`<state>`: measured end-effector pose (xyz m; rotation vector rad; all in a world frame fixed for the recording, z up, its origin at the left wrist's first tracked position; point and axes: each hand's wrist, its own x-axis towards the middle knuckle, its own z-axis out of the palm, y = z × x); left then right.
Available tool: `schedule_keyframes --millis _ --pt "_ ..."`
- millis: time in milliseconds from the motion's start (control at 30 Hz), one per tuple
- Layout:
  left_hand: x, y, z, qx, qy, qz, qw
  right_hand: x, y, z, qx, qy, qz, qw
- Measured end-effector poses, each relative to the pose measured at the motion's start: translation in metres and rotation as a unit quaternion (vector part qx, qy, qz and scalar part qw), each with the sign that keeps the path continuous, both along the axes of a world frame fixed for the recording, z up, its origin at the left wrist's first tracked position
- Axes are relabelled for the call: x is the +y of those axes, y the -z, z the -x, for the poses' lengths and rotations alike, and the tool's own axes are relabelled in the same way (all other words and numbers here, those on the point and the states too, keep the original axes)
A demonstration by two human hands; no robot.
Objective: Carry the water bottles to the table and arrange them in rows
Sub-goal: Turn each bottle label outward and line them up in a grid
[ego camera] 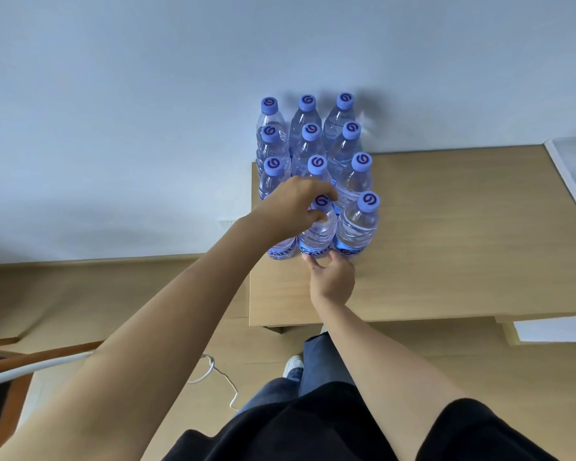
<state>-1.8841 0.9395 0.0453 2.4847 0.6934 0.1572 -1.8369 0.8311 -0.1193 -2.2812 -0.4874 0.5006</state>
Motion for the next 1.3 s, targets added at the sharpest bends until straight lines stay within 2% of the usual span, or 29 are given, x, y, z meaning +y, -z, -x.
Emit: schedule_keyframes --millis 167,233,333,500,600,933,1167,1233,1300 --pt "-0.001 -0.004 -0.012 0.062 0.009 -0.024 0.998 -0.022 0.001 -0.023 0.015 0.048 -0.029 0.998" --pt "-0.006 -0.008 -0.022 0.058 0.011 -0.018 0.998 -0.028 0.002 -0.041 0.019 0.067 -0.038 0.997" --pt "-0.015 -0.011 -0.04 0.036 0.018 -0.003 0.999 -0.033 0.004 -0.065 0.021 0.032 -0.03 0.999" --pt "-0.024 0.0 -0.068 0.093 0.006 -0.057 0.994 -0.035 0.006 -0.078 0.02 -0.049 -0.044 0.998" --pt "-0.02 0.003 -0.072 0.092 0.026 -0.079 0.992 -0.03 0.004 -0.075 0.009 -0.034 -0.041 0.999" --pt "-0.016 0.002 -0.071 0.074 0.038 -0.07 0.994 -0.024 0.005 -0.063 0.008 0.019 -0.023 1.0" --pt "-0.021 -0.002 -0.063 0.112 0.044 -0.096 0.988 -0.025 0.0 -0.066 0.016 -0.025 -0.03 0.999" --pt "-0.024 -0.001 -0.049 0.099 0.021 -0.115 0.988 -0.027 -0.004 -0.071 0.029 -0.048 -0.061 0.997" --pt "-0.024 0.0 -0.027 0.028 -0.032 -0.127 0.991 -0.029 -0.01 -0.077 0.038 -0.074 -0.094 0.992"
